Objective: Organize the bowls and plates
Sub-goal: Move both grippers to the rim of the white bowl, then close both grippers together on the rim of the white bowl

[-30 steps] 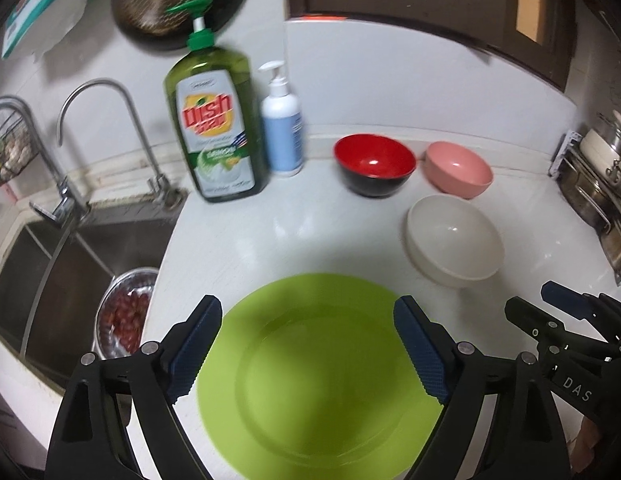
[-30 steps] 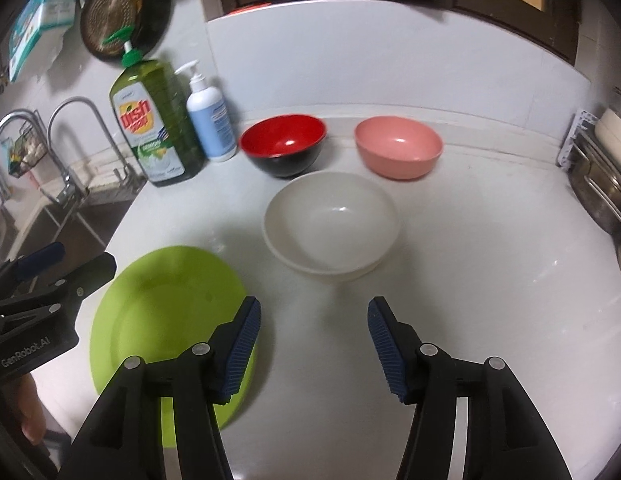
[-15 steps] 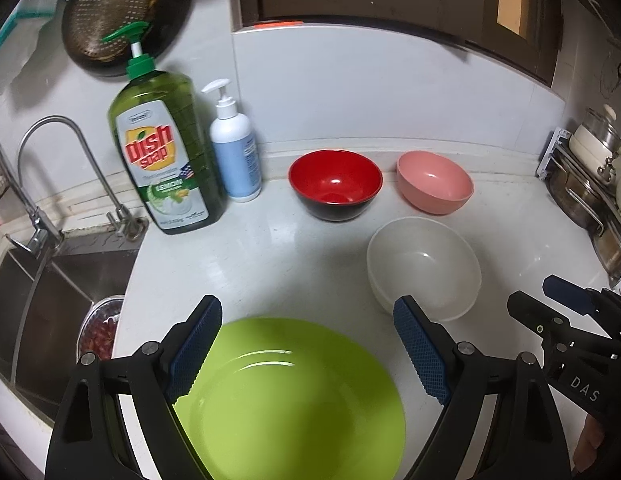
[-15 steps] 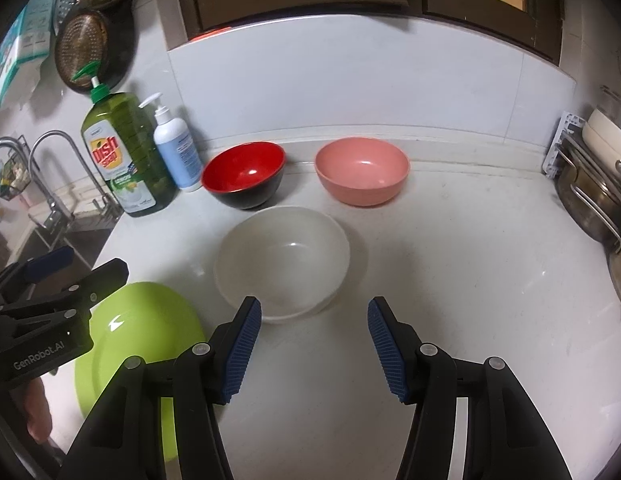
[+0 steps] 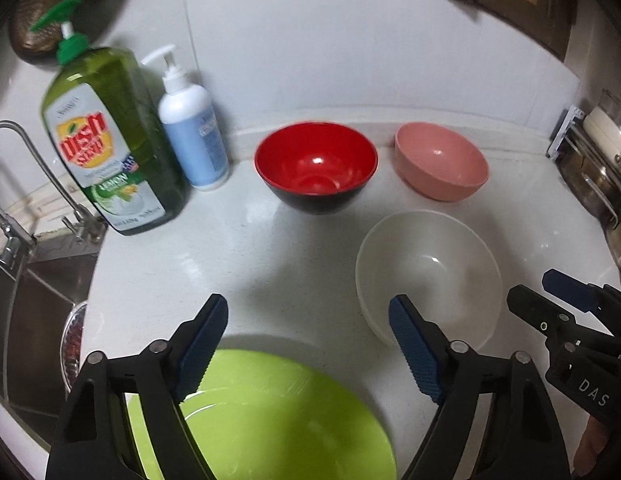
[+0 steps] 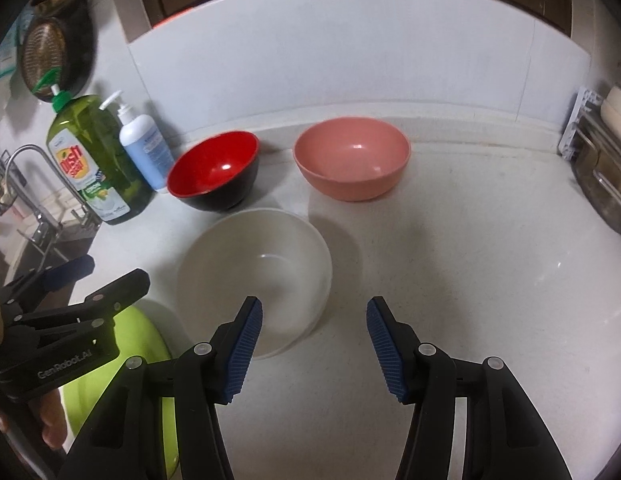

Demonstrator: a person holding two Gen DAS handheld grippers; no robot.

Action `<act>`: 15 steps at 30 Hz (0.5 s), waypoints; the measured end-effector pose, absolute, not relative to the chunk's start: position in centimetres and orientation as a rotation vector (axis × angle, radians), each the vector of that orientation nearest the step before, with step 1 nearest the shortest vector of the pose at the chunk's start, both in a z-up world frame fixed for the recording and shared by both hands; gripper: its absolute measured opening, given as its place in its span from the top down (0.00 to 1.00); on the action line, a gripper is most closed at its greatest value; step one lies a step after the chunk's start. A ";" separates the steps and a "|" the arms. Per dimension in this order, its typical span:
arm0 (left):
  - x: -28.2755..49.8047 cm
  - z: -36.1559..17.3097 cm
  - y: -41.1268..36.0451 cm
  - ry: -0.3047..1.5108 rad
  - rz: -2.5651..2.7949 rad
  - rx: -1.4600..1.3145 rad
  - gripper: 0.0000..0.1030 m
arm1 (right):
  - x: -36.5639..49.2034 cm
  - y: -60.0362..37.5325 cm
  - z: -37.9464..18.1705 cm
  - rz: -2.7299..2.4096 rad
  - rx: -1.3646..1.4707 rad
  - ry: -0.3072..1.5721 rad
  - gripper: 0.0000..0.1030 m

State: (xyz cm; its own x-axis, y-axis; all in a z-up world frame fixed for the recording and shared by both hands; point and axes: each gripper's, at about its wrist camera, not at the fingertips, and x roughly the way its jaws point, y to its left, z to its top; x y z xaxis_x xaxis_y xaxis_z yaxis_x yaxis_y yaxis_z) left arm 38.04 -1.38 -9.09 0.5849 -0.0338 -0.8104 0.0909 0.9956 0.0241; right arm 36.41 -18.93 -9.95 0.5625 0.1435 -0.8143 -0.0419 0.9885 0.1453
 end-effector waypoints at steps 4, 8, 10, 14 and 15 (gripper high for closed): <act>39.5 -10.5 -2.1 0.990 -0.087 0.065 0.27 | 37.3 -19.3 -11.2 0.113 0.136 1.011 0.56; 40.6 -11.6 -2.8 1.026 -0.095 0.071 0.31 | 38.0 -19.5 -12.2 0.119 0.155 1.042 0.62; 41.0 -12.1 -3.0 1.042 -0.099 0.075 0.35 | 38.3 -19.6 -12.6 0.123 0.163 1.054 0.66; 41.5 -12.8 -3.3 1.068 -0.103 0.069 0.44 | 38.9 -19.6 -13.2 0.136 0.171 1.085 0.74; 41.6 -12.9 -3.3 1.073 -0.105 0.066 0.45 | 39.0 -19.6 -13.3 0.140 0.176 1.090 0.75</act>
